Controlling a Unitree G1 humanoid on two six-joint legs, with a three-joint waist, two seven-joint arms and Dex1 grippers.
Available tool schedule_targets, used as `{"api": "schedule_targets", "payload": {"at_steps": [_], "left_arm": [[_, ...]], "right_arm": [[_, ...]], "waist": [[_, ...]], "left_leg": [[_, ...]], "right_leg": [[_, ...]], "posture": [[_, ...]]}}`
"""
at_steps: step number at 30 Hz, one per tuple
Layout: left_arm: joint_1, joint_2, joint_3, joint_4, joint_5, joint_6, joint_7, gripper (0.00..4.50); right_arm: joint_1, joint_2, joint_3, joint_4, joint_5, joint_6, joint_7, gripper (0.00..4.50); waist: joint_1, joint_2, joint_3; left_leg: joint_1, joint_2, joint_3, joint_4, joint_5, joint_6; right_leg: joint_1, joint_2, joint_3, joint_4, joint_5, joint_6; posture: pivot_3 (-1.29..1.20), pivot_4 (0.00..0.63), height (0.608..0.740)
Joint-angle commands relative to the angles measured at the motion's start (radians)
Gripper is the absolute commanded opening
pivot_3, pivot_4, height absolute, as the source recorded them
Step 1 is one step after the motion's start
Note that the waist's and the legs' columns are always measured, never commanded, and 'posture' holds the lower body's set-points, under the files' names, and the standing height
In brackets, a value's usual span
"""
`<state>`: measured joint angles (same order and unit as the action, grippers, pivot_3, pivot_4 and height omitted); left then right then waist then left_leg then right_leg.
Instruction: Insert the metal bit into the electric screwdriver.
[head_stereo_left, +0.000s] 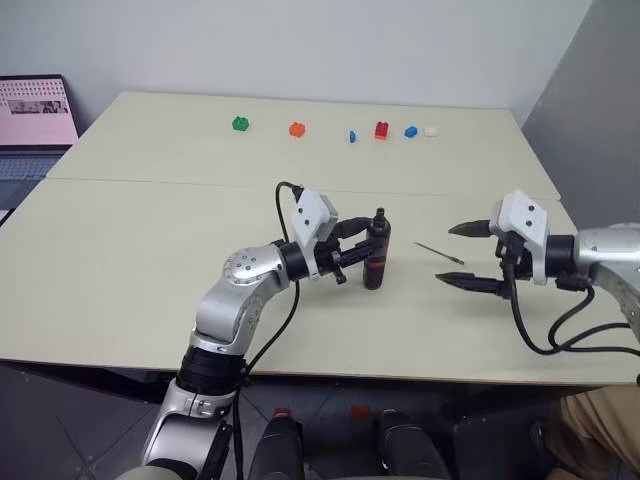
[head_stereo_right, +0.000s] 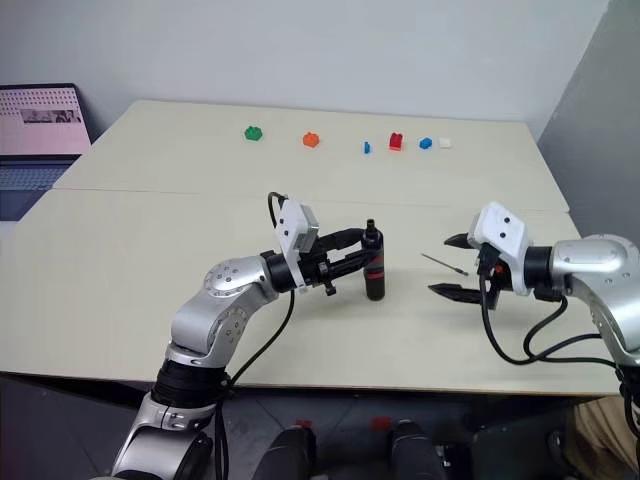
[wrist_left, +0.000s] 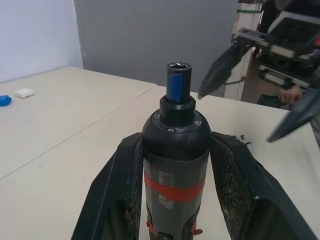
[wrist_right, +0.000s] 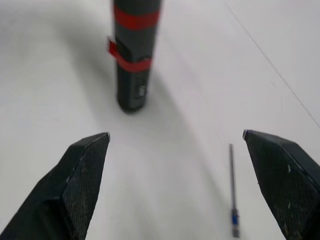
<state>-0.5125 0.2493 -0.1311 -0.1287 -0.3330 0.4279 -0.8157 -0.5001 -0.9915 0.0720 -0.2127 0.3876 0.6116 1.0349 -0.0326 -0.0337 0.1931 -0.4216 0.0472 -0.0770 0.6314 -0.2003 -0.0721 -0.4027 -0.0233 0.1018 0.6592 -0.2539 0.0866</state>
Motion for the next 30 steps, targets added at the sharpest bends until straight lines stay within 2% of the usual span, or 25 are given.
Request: {"api": "schedule_targets", "payload": {"at_steps": [1,9,16,23,30], "left_arm": [[-0.009,-0.020,-0.026,-0.016,-0.004,-0.011,0.014,1.64],[-0.010,-0.033,-0.043,-0.020,0.001,-0.021,0.033,1.63],[-0.011,-0.026,-0.049,-0.022,0.001,-0.032,0.034,1.63],[-0.022,-0.026,-0.035,-0.033,0.014,-0.070,0.059,1.63],[-0.014,-0.034,-0.005,-0.092,0.066,-0.141,0.160,1.63]], "right_arm": [[-0.114,-0.005,0.074,0.097,-0.096,-0.017,0.034,4.50],[-0.335,0.078,0.226,0.375,-0.207,0.042,0.124,4.50],[-0.462,0.123,0.331,0.584,-0.325,-0.009,0.229,4.50],[-0.522,0.184,0.343,0.722,-0.383,-0.022,0.262,4.50],[-0.551,0.242,0.338,0.778,-0.413,-0.018,0.270,4.50]], "waist": [[0.000,0.000,0.000],[-0.001,0.001,0.000],[0.000,0.002,0.001],[-0.001,0.003,0.002],[-0.003,0.003,0.002]], "left_leg": [[0.000,0.000,0.000,-0.001,0.000,0.000],[0.000,0.000,0.000,-0.002,0.000,0.000],[-0.001,0.000,0.000,-0.002,0.000,-0.001],[-0.001,0.000,0.000,-0.002,0.000,-0.001],[-0.001,0.000,0.000,-0.002,0.001,-0.002]], "right_leg": [[0.000,0.000,0.000,0.000,0.001,0.002],[-0.001,0.000,0.000,-0.001,0.001,0.002],[-0.001,0.000,0.000,-0.001,0.002,0.001],[-0.001,0.000,0.000,-0.001,0.002,0.001],[-0.001,0.000,0.000,-0.001,0.003,0.000]], "posture": [[0.00,0.150,0.740],[0.00,0.150,0.740],[0.00,0.150,0.740],[0.00,0.150,0.740],[0.00,0.150,0.740]]}}
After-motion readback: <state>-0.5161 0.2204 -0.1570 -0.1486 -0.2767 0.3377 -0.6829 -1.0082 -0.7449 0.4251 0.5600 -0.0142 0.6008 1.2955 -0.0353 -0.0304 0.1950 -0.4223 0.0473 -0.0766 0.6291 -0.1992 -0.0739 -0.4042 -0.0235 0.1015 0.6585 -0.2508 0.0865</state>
